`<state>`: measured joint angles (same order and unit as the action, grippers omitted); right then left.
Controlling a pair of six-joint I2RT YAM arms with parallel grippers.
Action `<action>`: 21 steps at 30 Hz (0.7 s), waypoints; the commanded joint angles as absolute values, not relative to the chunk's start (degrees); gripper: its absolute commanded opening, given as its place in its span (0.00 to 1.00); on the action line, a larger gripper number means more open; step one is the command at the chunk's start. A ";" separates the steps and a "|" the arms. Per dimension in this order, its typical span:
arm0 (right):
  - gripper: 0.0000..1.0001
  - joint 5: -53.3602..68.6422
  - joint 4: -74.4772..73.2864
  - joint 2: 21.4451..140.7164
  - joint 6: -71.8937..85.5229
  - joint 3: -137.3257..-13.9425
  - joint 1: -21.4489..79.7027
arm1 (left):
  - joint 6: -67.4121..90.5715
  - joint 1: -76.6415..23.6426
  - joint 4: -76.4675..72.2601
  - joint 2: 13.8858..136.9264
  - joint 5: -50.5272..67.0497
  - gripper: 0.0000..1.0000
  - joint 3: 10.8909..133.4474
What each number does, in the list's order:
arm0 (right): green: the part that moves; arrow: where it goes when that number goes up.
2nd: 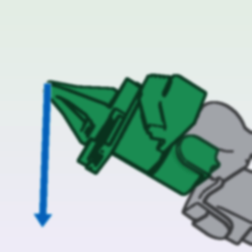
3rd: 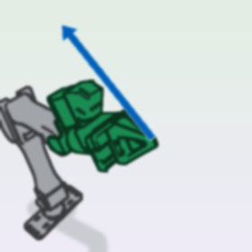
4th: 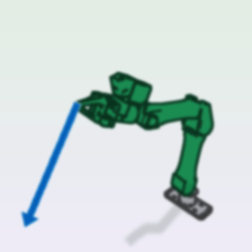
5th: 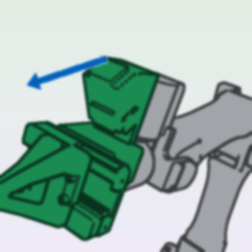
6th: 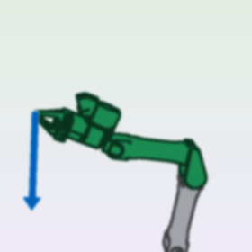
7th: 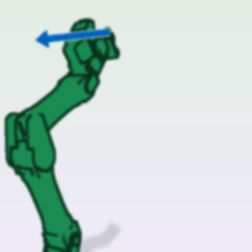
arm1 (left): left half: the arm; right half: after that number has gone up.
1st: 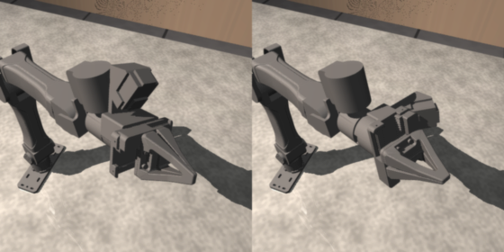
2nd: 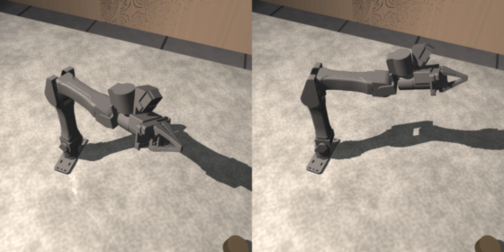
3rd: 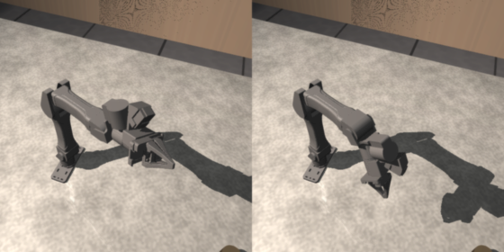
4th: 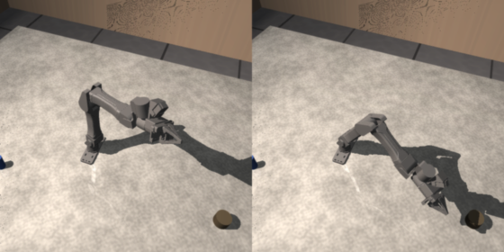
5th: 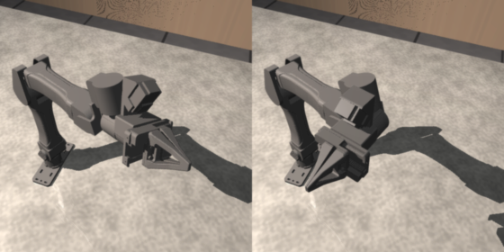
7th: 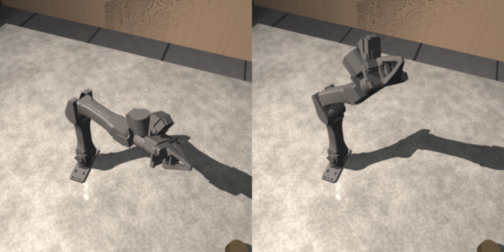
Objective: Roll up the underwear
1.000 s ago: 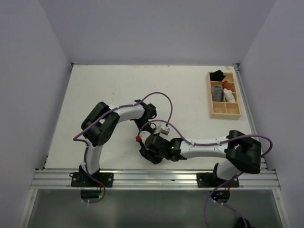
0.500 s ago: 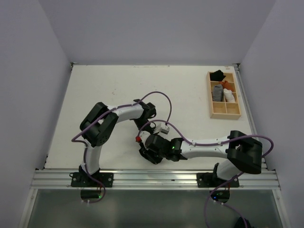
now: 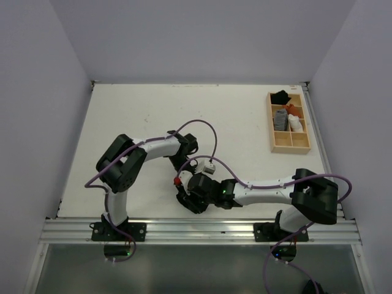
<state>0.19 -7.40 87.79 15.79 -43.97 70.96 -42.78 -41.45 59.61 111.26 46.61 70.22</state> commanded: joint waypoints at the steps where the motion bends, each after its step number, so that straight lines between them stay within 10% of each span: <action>1: 0.01 1.76 -17.31 93.51 24.26 -40.51 66.10 | -48.51 -41.84 63.72 105.73 50.08 0.42 69.52; 21: 0.00 5.36 -16.61 97.65 27.07 -40.61 66.01 | -39.83 -33.23 57.76 107.15 42.13 0.41 74.01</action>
